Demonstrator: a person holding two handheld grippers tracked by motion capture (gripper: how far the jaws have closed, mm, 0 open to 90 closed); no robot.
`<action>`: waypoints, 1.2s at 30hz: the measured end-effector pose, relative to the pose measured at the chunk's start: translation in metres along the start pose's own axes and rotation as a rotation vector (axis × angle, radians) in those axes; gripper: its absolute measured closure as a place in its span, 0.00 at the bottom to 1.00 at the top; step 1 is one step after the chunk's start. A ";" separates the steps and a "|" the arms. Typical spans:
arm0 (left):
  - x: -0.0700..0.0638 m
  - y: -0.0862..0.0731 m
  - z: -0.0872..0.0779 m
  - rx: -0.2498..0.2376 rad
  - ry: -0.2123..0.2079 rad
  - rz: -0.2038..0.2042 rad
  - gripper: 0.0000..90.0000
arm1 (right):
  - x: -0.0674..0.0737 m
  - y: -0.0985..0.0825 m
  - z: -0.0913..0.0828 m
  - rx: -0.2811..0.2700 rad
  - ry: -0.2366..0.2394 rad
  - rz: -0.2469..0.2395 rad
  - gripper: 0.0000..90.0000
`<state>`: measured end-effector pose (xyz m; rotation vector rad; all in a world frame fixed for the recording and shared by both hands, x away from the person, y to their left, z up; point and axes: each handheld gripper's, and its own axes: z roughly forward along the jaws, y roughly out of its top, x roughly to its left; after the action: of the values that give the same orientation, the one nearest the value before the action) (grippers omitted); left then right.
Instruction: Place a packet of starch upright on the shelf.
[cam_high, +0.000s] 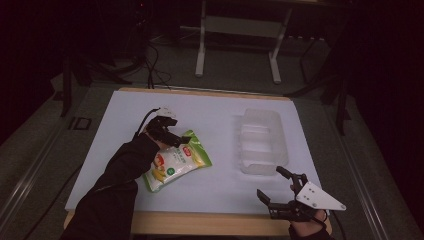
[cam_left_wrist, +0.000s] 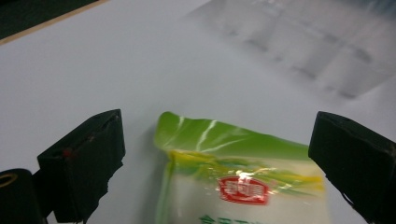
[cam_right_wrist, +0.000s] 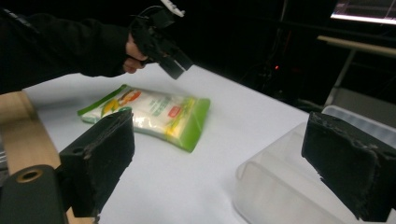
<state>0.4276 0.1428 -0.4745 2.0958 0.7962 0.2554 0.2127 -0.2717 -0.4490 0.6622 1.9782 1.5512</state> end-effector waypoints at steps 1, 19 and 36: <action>0.001 -0.001 0.003 0.007 0.006 0.000 0.05 | 0.000 -0.001 0.000 0.004 -0.006 -0.003 0.10; 0.024 -0.015 0.045 0.270 -0.072 -0.081 0.18 | -0.001 -0.003 0.002 0.017 -0.028 -0.001 0.15; 0.000 -0.009 0.048 0.391 -0.012 -0.009 0.65 | -0.001 -0.003 0.003 0.036 -0.040 0.002 0.16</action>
<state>0.4456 0.1151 -0.5110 2.4536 0.9046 0.0849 0.2159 -0.2710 -0.4528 0.7046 1.9804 1.4960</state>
